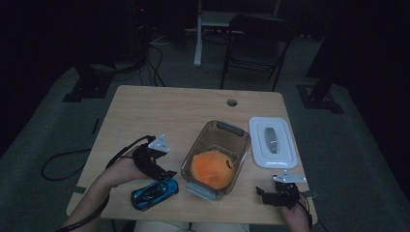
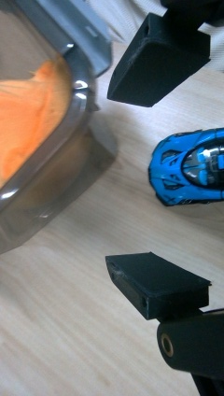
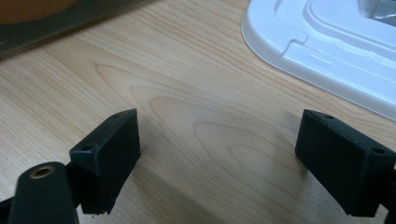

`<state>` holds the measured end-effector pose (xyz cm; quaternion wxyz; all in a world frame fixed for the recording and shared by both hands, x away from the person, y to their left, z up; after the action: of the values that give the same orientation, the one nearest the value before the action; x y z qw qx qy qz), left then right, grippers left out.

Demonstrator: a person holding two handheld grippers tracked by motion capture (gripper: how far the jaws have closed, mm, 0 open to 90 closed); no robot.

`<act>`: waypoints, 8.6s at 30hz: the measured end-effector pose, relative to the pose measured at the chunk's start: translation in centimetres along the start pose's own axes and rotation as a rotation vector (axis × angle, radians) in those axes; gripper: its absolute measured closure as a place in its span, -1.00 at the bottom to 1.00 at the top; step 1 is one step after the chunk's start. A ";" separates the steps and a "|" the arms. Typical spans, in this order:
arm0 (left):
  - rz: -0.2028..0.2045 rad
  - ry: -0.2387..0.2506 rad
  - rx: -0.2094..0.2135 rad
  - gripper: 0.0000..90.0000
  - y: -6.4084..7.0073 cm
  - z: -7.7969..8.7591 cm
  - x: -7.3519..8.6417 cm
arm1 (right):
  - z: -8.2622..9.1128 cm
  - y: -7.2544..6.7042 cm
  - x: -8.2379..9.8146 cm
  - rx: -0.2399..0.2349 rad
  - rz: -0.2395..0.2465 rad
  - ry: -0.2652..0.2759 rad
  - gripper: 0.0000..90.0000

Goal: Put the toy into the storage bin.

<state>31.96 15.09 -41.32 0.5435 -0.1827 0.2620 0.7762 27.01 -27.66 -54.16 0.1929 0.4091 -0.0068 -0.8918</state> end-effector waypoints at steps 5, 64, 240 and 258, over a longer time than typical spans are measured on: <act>0.034 0.002 0.008 -0.59 0.0 -0.4 1.3 | 0.0 0.0 0.0 0.000 0.000 0.000 -0.70; 0.189 -0.130 -0.056 -0.36 -0.3 -5.0 9.1 | 0.0 0.1 0.0 0.001 -0.010 -0.002 -0.70; 0.320 0.121 -0.208 -0.78 -14.7 -2.2 1.3 | -2.4 -5.6 -4.8 0.021 -0.038 0.027 -0.76; 0.278 0.105 -0.152 -0.78 -14.2 -5.8 0.8 | -4.4 -6.9 -8.6 0.087 -0.068 0.038 -0.76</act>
<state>45.04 16.00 -49.35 0.4009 -0.2254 0.2535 0.8510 32.96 -17.59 -51.98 0.1444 0.4340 -0.0281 -0.8888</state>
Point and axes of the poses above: each handheld gripper's, and its own axes: z roughly backward along the jaws, x roughly out of its underside, y roughly to its right, the point moved 2 cm from there along -z, roughly forward along the jaws, and after that the axes turned 15 degrees about x, right-handed, at the moved point
